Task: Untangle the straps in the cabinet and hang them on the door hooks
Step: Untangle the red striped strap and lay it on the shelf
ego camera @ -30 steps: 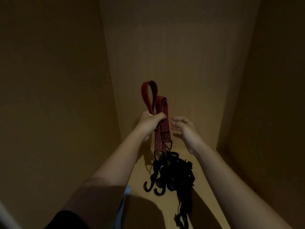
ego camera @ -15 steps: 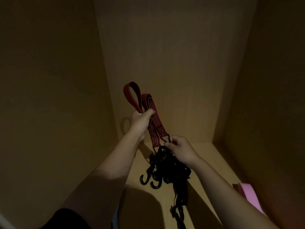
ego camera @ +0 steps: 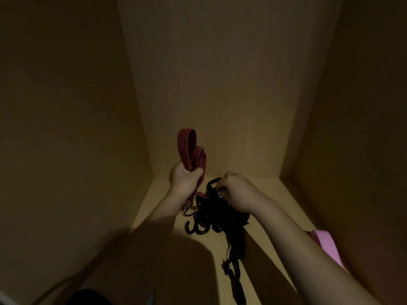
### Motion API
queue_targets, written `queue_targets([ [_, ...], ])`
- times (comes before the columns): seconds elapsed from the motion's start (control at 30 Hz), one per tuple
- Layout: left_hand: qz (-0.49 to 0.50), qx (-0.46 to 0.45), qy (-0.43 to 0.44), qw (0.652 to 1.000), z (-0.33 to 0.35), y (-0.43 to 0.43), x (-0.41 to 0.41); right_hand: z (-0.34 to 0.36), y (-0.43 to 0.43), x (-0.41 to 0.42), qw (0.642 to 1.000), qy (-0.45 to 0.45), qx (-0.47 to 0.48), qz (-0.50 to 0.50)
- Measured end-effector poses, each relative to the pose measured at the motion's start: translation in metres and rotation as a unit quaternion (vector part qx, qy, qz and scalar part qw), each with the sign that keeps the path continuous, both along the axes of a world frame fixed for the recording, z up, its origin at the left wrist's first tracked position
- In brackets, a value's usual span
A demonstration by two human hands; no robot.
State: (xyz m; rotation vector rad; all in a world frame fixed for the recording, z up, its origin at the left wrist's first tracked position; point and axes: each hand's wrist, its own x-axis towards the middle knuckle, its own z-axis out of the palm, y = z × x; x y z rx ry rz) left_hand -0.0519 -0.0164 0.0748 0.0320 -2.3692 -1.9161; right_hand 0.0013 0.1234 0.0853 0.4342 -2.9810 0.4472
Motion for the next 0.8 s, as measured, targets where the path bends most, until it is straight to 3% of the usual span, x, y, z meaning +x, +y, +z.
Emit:
queue_targets([
  [0.23, -0.036, 0.087, -0.049, 0.994, -0.006, -0.007, 0.013, -0.012, -0.001, 0.004, 0.993, -0.021, -0.113, -0.019],
  [0.43, -0.106, 0.089, -0.073, 0.988, -0.001, -0.024, 0.027, -0.027, -0.004, 0.016, 0.957, -0.219, -0.191, 0.022],
  [0.53, -0.135, 0.099, -0.081, 0.983, -0.003, -0.03, 0.038, -0.031, -0.015, 0.022, 0.907, -0.175, -0.383, 0.0],
  [0.63, -0.197, 0.105, -0.08, 0.972, -0.011, -0.035, 0.048, -0.021, -0.026, 0.027, 0.812, -0.148, -0.565, -0.015],
  [0.7, -0.217, 0.102, -0.087, 0.967, -0.016, -0.04, 0.053, -0.014, -0.032, 0.029, 0.784, -0.156, -0.601, -0.008],
  [0.8, -0.225, 0.119, -0.098, 0.962, -0.021, -0.047, 0.059, -0.008, -0.039, 0.03, 0.775, -0.159, -0.612, -0.004],
])
